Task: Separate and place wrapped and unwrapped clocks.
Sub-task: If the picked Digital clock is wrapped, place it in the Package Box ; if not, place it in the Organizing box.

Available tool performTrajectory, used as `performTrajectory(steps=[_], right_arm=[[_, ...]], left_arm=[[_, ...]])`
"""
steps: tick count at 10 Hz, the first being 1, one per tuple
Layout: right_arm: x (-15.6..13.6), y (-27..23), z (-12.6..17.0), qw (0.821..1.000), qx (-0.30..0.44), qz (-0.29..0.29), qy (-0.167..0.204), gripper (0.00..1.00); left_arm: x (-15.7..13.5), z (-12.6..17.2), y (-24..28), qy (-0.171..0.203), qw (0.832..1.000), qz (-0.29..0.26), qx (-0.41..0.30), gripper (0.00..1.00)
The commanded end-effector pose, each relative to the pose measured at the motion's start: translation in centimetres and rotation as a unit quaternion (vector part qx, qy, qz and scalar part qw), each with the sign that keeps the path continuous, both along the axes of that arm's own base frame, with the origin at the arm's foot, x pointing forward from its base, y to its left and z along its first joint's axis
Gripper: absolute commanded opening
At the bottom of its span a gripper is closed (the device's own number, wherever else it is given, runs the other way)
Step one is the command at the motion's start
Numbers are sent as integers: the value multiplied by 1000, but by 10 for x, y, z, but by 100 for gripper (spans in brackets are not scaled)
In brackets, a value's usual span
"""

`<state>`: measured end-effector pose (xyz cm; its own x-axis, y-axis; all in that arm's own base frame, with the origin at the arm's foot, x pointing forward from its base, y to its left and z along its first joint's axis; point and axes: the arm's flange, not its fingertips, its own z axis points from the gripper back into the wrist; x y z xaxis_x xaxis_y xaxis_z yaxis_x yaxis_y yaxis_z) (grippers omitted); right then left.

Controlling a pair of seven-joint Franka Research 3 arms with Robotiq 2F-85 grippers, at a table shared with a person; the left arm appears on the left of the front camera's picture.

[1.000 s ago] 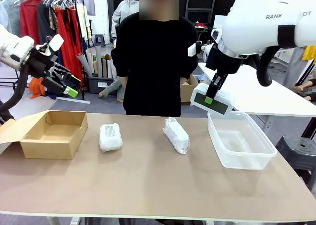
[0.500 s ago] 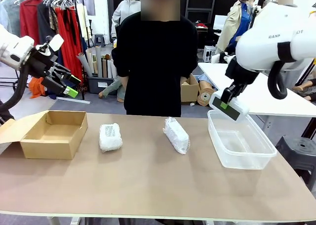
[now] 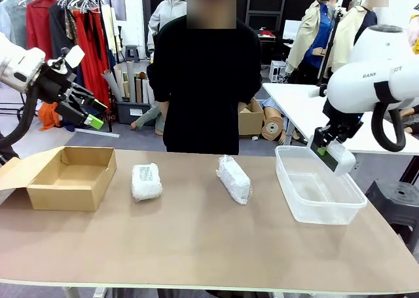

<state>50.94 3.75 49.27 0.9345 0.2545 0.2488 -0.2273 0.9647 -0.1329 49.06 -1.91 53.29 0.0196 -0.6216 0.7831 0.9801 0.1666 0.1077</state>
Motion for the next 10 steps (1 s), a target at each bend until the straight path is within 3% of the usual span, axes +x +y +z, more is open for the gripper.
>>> performTrajectory(steps=[1,7,10], right_arm=[[8,5,-5,999,2,-44,6,0],[5,-2,-14,999,6,-35,12,0],[43,-11,-39,994,62,-73,45,0]], left_arm=[[-1,2,-1,0,1000,0,-5,100],[-1,2,-1,0,1000,0,-5,100],[-1,2,-1,0,1000,0,-5,100]])
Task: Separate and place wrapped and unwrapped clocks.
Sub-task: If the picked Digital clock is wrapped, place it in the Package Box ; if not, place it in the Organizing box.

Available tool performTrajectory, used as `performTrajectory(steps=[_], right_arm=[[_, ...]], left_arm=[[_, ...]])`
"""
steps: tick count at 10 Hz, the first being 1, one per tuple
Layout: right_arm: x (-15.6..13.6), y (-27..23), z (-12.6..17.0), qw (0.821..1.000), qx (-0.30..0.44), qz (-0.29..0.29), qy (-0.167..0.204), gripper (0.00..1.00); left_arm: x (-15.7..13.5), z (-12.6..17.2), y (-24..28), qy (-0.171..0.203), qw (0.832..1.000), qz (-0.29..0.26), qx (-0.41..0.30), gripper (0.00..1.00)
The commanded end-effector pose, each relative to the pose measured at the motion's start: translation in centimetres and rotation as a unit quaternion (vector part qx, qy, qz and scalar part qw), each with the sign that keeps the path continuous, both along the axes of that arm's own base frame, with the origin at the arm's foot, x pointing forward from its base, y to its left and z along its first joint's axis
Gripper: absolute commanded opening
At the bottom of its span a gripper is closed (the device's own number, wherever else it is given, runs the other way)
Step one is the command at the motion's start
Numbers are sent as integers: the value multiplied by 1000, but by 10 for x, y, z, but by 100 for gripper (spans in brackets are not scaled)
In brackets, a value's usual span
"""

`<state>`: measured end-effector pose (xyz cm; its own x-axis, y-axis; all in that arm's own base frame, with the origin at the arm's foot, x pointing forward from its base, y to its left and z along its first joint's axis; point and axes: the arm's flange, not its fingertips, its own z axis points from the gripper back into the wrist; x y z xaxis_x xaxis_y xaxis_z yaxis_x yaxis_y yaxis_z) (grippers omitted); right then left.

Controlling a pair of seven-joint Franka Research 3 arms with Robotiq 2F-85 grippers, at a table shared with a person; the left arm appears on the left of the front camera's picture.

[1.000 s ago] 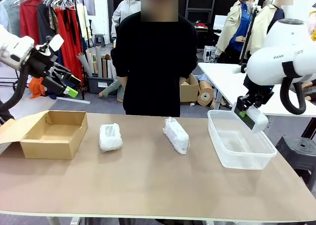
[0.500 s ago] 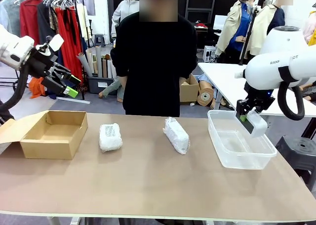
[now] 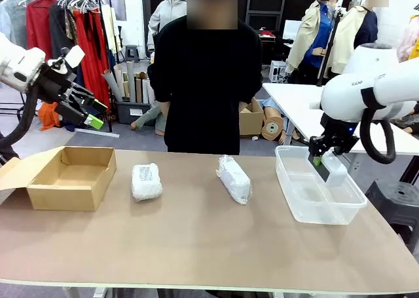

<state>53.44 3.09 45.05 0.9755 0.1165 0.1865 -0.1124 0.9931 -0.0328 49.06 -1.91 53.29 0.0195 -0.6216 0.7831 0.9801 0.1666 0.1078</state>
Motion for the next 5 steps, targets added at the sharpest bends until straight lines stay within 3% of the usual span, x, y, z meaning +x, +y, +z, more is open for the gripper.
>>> performTrajectory(steps=[1,2,5], right_arm=[[26,-8,-3,999,22,-23,9,0],[34,-14,-11,999,14,-33,0,0],[55,-37,-38,997,29,-61,25,0]], left_arm=[[-1,2,-1,0,1000,0,-5,100],[-1,2,-1,0,1000,0,-5,100],[-1,2,-1,0,1000,0,-5,100]])
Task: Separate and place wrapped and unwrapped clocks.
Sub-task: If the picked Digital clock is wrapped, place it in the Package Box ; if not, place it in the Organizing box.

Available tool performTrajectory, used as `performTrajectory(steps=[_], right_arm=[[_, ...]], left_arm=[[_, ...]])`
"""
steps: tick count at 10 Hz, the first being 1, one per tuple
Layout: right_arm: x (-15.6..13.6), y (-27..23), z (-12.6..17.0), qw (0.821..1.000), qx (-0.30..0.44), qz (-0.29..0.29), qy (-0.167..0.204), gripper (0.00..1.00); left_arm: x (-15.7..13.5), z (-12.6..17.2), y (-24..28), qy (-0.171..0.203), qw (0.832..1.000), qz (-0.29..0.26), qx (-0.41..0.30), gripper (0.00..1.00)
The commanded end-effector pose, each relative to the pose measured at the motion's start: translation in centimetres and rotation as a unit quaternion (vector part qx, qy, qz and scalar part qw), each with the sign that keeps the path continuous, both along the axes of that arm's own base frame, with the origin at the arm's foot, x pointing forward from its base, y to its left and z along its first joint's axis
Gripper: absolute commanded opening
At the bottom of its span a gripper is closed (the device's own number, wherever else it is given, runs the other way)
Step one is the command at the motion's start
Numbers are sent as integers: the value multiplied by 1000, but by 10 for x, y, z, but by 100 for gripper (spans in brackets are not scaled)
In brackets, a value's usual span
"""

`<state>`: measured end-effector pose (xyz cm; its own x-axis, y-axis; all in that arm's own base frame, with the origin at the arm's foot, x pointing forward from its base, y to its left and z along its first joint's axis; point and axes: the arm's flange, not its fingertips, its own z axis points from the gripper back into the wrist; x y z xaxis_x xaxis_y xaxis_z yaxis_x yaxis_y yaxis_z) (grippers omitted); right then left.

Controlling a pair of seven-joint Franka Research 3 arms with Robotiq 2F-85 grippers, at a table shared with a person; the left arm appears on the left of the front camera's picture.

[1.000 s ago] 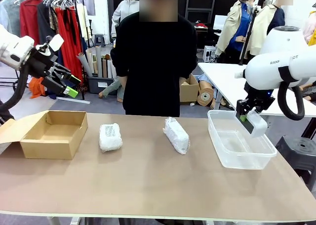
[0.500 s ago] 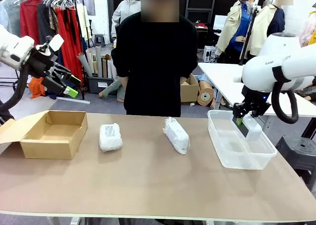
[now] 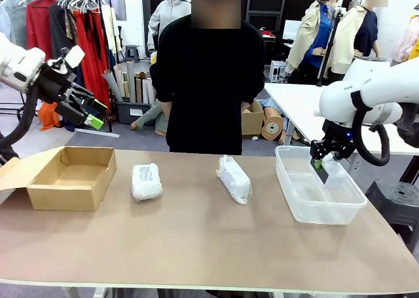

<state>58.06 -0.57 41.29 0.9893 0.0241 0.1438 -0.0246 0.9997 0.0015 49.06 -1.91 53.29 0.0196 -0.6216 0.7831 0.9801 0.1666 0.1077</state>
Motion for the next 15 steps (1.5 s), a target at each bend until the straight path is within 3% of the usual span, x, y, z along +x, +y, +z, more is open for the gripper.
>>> performTrajectory(steps=[1,8,15], right_arm=[[12,-2,-8,1000,13,-15,11,0],[15,10,-56,999,10,-3,51,0],[13,14,-74,998,11,1,57,0]], left_arm=[[-1,2,-1,0,1000,0,-5,100],[-1,2,-1,0,1000,0,-5,100],[-1,2,-1,0,1000,0,-5,100]])
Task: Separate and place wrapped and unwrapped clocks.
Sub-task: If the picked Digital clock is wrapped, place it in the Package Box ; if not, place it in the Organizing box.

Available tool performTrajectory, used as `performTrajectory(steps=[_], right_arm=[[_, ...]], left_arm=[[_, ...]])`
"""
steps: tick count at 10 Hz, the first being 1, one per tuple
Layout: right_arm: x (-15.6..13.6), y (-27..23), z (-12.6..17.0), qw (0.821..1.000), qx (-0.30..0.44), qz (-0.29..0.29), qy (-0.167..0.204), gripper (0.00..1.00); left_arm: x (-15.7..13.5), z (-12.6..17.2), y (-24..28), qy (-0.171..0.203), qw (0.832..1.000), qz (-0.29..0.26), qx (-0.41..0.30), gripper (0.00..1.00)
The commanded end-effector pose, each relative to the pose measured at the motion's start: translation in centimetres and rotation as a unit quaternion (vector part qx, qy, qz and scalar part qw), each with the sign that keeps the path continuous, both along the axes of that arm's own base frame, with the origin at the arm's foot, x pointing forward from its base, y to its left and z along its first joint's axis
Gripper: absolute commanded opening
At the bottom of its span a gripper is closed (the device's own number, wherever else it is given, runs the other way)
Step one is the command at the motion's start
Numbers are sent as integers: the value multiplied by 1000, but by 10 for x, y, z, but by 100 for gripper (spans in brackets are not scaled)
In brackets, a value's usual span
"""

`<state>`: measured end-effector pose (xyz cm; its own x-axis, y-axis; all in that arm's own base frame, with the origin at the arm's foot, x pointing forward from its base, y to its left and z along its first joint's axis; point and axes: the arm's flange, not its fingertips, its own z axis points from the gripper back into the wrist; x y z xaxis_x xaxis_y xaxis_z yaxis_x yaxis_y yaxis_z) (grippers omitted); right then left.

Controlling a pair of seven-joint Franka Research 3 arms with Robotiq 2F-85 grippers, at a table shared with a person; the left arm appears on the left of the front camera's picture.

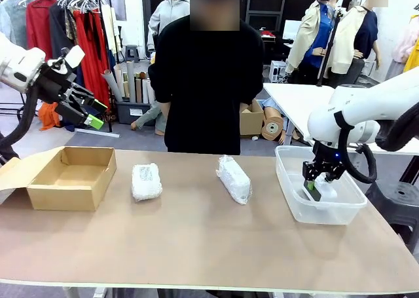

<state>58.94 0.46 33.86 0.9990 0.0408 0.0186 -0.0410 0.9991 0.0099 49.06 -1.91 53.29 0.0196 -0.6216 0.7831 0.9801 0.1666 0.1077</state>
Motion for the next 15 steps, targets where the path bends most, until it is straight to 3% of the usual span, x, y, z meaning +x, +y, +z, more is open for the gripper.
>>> performTrajectory(steps=[1,5,10,11,15], right_arm=[[3,4,-1,1000,10,-8,-6,0],[1,4,-4,1000,14,-6,-3,3],[-1,2,-2,1000,22,-5,-2,93],[-2,2,-1,1000,22,-4,-3,100],[-3,2,7,1000,28,-1,-9,100]], left_arm=[[-1,2,-1,0,1000,0,-5,100],[-1,2,-1,0,1000,0,-5,100],[-1,2,-1,0,1000,0,-5,100],[-1,2,-1,0,1000,0,-5,100],[-1,2,-1,0,1000,0,-5,100]])
